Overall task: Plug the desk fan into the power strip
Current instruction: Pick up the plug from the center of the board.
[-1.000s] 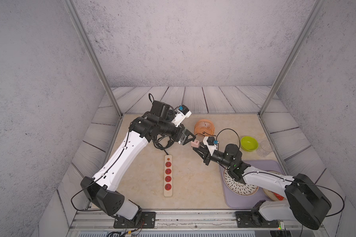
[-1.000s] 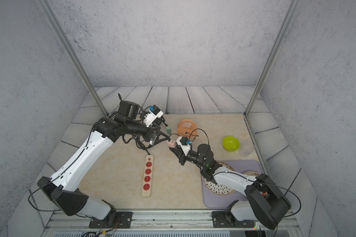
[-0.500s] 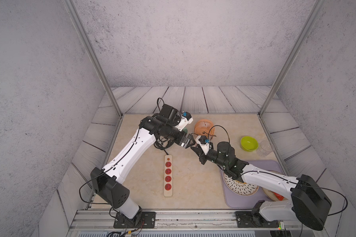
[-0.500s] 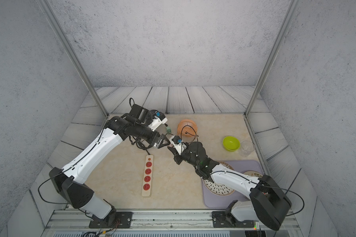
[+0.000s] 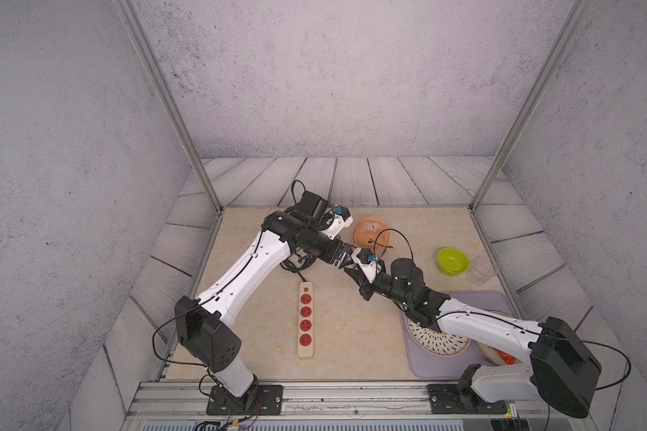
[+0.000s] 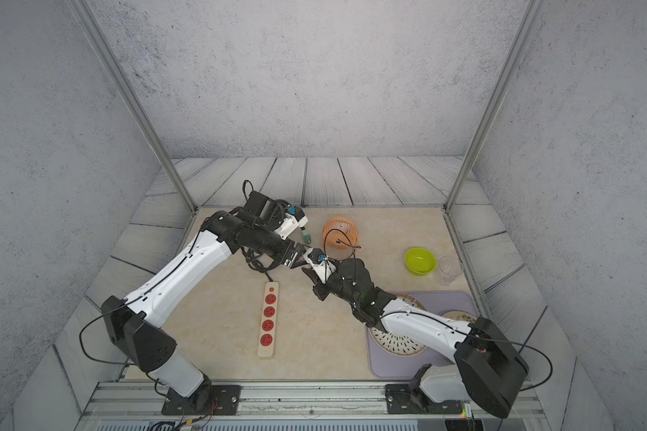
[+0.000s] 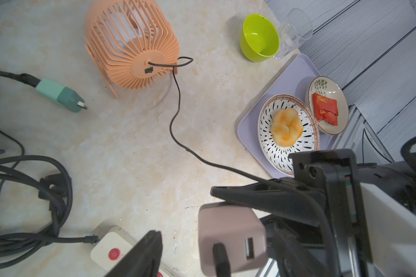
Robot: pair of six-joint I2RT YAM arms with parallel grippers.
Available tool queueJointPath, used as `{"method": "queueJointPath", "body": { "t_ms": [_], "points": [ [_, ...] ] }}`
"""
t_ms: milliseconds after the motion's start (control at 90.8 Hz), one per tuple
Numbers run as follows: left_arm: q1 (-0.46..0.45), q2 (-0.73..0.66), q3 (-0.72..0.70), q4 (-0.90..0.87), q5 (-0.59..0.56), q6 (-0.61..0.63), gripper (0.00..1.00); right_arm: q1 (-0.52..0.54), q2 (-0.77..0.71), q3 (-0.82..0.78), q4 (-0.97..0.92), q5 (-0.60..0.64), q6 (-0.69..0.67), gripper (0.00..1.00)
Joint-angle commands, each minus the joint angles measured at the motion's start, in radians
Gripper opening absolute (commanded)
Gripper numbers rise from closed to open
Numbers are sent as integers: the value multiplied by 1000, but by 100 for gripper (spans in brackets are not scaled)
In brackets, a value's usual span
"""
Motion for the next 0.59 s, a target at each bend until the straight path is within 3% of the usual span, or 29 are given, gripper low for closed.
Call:
{"method": "queueJointPath", "body": {
  "t_ms": [0, 583],
  "points": [
    [-7, 19, 5, 9, 32, -17, 71, 8, 18, 40, 2, 14, -14, 0],
    [-13, -20, -59, -3, 25, -8, 59, 8, 31, 19, 45, 52, 20, 0]
  ]
}}
